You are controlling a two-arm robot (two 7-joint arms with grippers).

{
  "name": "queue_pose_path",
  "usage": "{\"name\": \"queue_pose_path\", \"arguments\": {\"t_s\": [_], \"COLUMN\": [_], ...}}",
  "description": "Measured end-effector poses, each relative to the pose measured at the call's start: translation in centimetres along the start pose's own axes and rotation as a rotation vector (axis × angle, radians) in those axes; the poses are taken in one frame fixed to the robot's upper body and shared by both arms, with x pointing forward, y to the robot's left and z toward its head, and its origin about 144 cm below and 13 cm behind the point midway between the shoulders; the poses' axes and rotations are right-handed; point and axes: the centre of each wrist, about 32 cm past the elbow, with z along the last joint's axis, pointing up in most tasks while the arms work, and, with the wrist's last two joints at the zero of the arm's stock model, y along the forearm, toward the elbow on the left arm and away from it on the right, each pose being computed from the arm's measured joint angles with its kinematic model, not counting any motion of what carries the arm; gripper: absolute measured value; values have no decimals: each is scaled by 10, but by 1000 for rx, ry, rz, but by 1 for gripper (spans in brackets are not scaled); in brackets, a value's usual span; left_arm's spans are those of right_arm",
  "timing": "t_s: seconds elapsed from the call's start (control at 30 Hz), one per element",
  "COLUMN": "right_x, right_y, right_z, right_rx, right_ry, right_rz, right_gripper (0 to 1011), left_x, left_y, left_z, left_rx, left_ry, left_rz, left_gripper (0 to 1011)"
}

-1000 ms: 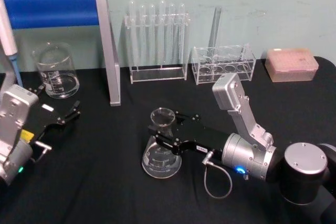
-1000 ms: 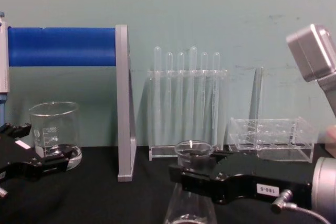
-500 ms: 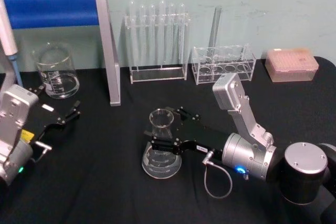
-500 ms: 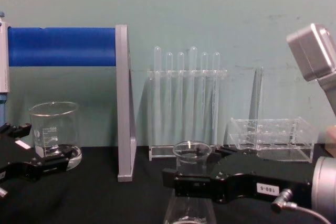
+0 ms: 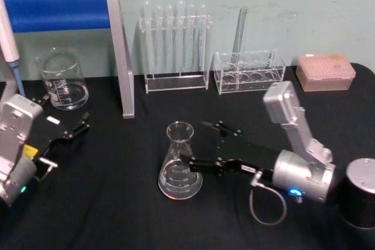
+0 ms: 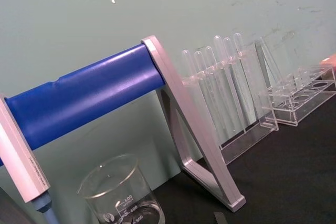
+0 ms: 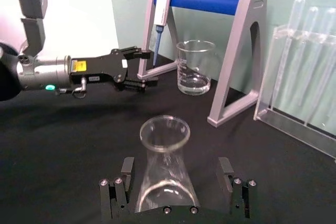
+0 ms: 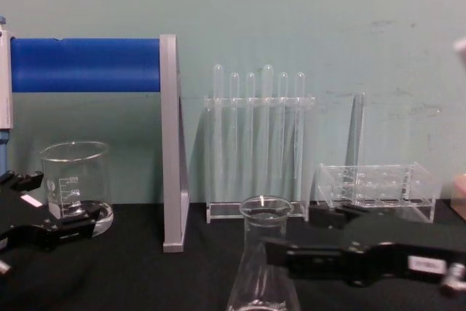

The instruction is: Grasp the erlenmeyer flask with one hand, shake it three times, then place it back.

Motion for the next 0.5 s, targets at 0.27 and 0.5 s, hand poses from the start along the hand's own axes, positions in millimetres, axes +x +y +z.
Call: {"name": "queue_pose_path", "arguments": {"t_s": [0.27, 0.5], "right_x": [10, 15], "right_y": [-38, -55], "right_z": [0, 3], "right_rx": [-17, 11], "right_ry": [8, 5], "right_rz": [-1, -63], "right_gripper": [1003, 1003], "left_x": [0, 0], "left_y": [0, 0], "left_z": [0, 0], "left_rx": [0, 0], "left_ry": [0, 0], "left_rz": [0, 0], "left_gripper": [1001, 1001]}}
